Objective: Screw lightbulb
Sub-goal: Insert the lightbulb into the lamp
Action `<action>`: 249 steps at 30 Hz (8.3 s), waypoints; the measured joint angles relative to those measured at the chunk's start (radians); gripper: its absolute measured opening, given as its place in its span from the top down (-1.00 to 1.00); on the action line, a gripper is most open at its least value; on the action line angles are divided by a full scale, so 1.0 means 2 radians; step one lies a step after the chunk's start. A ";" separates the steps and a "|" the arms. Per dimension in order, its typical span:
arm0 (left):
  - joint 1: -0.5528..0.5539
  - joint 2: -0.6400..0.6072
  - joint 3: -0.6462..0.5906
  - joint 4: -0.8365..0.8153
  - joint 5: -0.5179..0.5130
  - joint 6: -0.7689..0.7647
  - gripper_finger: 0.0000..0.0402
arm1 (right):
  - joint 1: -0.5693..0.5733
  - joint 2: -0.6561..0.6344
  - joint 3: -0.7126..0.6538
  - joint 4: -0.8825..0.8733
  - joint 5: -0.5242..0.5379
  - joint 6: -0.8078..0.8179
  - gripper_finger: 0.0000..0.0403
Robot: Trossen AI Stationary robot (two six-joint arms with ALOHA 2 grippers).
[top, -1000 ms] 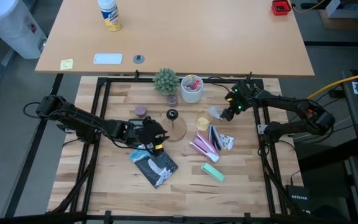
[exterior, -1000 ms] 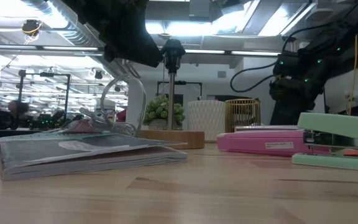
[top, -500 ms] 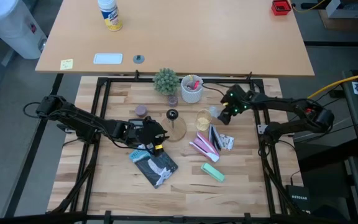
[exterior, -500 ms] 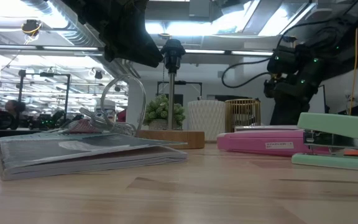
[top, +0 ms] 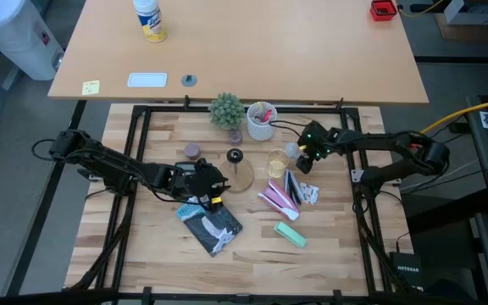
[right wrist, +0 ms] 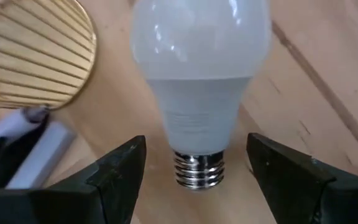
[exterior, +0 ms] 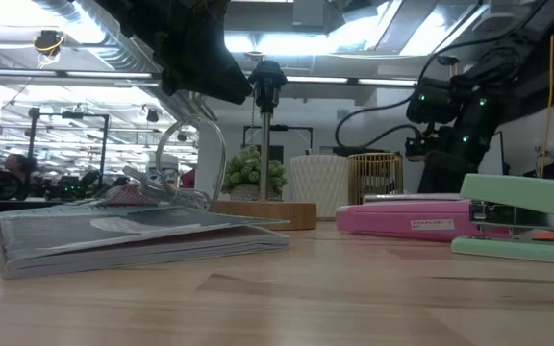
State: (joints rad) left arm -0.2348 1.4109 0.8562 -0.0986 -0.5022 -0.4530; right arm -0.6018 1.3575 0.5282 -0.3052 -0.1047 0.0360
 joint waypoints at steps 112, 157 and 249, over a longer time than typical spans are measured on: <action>-0.003 -0.040 0.000 0.188 -0.093 0.115 0.43 | 0.102 -0.174 0.001 0.452 -0.131 0.043 0.26; 0.024 -0.070 0.000 0.184 -0.149 0.128 0.43 | 0.203 0.153 0.142 0.628 -0.097 -0.038 0.26; 0.069 -0.041 0.000 0.304 -0.067 0.217 0.43 | 0.203 0.157 0.179 0.528 -0.069 -0.061 0.26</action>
State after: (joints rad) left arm -0.0963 1.3299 0.8570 0.5098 -0.6357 -0.0196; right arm -0.1967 1.6711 0.8852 0.7506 -0.2436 -0.0856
